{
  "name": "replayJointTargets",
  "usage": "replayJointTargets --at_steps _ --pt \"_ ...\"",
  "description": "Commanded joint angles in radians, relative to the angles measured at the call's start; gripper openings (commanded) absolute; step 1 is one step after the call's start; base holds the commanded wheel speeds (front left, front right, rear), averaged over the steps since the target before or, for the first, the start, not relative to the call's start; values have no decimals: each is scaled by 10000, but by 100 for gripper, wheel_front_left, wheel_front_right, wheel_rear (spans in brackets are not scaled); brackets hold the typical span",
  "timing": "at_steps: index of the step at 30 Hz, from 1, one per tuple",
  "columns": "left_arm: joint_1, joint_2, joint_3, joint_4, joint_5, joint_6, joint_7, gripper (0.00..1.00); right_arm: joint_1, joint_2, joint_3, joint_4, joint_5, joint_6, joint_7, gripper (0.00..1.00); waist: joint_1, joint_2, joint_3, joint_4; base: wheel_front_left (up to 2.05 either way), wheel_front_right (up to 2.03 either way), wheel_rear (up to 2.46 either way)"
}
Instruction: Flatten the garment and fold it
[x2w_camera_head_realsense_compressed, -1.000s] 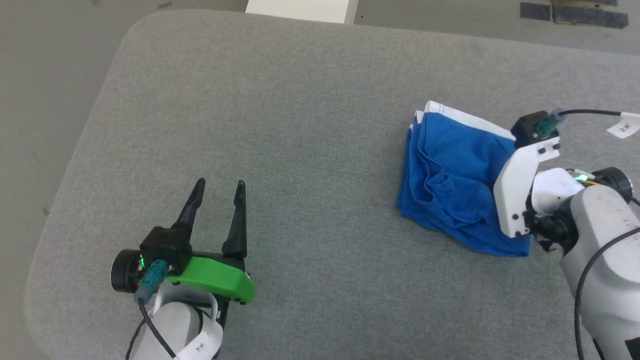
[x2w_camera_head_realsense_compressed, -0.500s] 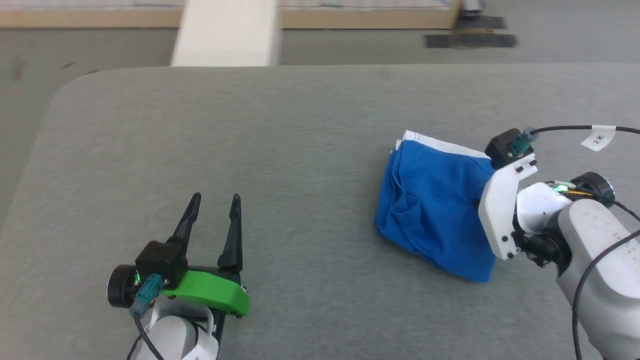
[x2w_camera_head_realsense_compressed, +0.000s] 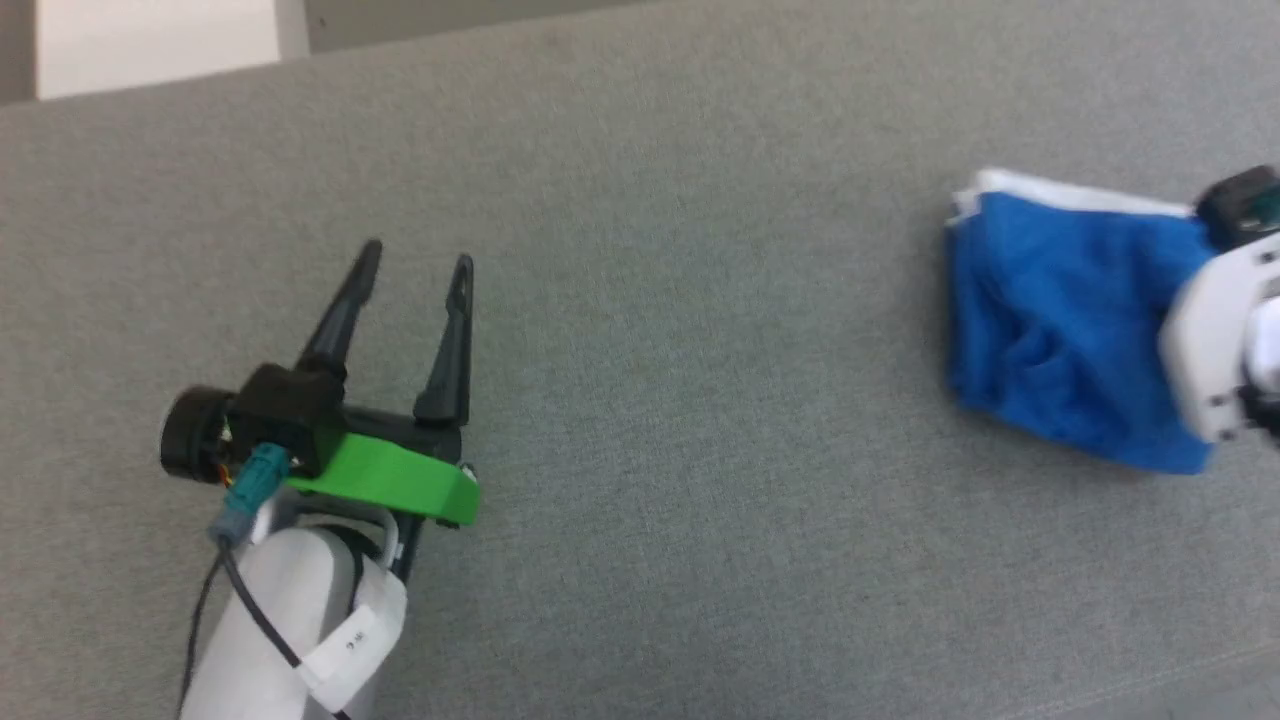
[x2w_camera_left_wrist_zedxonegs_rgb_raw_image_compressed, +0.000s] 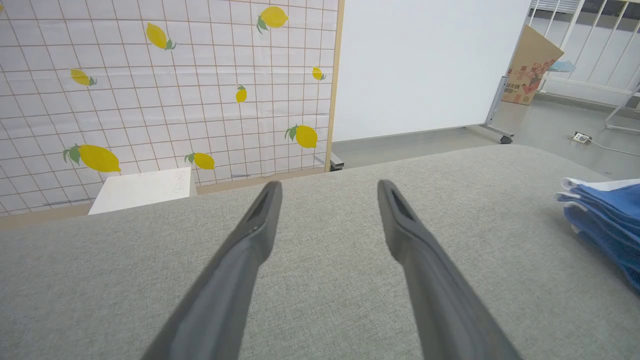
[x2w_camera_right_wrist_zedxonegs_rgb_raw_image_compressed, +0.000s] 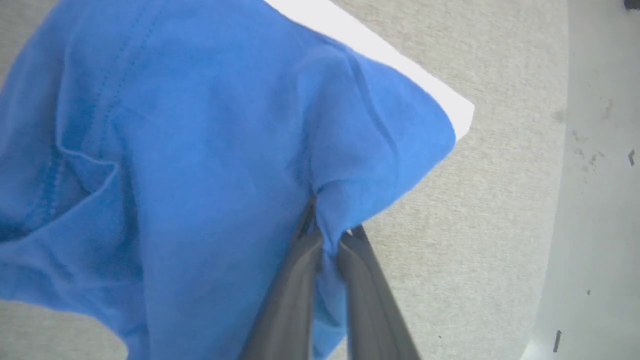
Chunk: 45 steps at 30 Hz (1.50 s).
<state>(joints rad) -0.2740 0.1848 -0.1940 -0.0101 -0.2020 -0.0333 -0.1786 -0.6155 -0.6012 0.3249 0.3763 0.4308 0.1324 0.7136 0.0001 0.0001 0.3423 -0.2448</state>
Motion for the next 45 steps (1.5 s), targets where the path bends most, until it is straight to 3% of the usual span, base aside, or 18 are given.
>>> replayJointTargets --at_steps 1,4,8,14,19,20,21,27,35,41,45 --pt "-226 166 36 -203 130 -32 65 100 -188 -413 -124 -11 -6 -17 -86 0 -1 -1 1760 202 0 0 0" --pt "-384 363 138 -698 198 15 233 100 -306 -1317 -432 82 -115 -17 -304 0 -1 -1 2309 366 0 0 0" --pt "-473 599 270 -1285 225 50 454 100 -430 -2054 -1192 477 -73 -17 -693 0 -1 -1 2809 529 0 0 0" --pt "-499 875 296 -2071 327 78 866 100 -836 -2464 -2243 1014 -534 -17 -1257 0 -1 -1 3320 636 0 0 0" --pt "-473 1034 321 -2440 369 112 1098 100 -1205 -2303 -3121 1465 -1010 -17 -1502 3 -1 -1 3504 666 0 0 0" --pt "-457 1060 325 -2475 373 121 1128 100 -1261 -2236 -3321 1552 -1160 -17 -1597 48 -1 -1 3503 673 0 0 0" --pt "-446 1074 326 -2489 371 126 1138 100 -1278 -2212 -3428 1641 -1295 -17 -1594 100 -1 -1 3481 684 0 0 0" --pt "-306 1053 343 -2375 289 213 1048 100 -1443 -2018 -4245 1731 -1665 -17 -2149 100 -1 -1 3031 776 0 0 0" --pt "-12 672 456 -1540 -121 424 422 100 -1755 -1626 -4288 426 -1223 -17 -3745 100 -1 -1 1598 984 0 0 0" --pt "317 346 676 -759 -521 609 -149 100 -1648 -485 -4061 -643 -769 -17 -5226 100 -1 -1 208 1210 0 0 0" --pt "613 219 843 -190 -758 669 -404 100 -1309 703 -4101 -1365 -732 -17 -6673 100 -1 -1 -753 1409 0 0 0"
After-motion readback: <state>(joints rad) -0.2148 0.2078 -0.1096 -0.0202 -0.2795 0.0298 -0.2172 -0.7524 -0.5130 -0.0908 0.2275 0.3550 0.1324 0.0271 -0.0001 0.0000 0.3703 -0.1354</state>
